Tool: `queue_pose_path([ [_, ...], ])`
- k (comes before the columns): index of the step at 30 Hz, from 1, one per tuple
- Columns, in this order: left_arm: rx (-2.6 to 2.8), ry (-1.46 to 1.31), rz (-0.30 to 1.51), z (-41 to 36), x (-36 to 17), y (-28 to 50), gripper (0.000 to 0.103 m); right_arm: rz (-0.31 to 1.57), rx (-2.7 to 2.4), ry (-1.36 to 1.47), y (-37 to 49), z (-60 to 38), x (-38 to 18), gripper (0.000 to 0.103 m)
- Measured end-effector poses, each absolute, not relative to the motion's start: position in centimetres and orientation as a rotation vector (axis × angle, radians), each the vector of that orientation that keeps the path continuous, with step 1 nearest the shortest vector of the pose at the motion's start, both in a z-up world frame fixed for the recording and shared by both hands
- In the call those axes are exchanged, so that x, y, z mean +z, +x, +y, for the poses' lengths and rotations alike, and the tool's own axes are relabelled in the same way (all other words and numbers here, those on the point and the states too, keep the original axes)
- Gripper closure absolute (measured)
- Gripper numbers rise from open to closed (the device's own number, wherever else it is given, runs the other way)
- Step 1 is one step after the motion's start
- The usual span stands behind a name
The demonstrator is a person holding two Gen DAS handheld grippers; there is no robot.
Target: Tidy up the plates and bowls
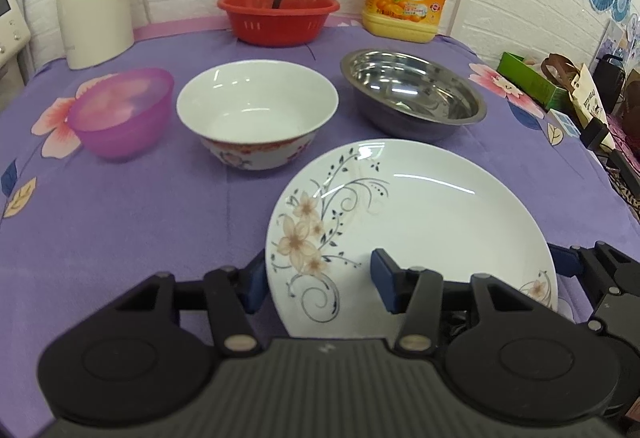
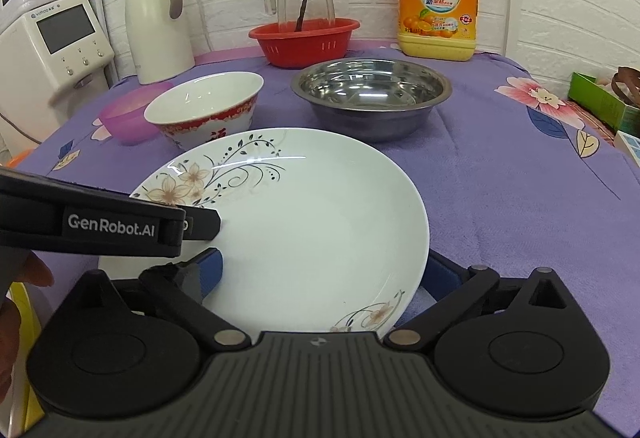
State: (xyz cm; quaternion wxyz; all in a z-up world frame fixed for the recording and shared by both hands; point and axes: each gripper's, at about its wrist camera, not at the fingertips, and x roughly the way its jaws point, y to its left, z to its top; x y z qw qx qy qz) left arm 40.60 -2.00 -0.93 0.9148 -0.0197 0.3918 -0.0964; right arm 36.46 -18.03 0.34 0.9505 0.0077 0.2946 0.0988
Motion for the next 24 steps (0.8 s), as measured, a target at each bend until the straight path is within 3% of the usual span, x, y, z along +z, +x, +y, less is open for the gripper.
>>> queue_pose_path([
  [24, -0.21, -0.034, 0.771, -2.1, 0.2, 39.4, 0.055, 0.51, 0.15, 0.028, 34.6, -18.2, 1.4, 0.0],
])
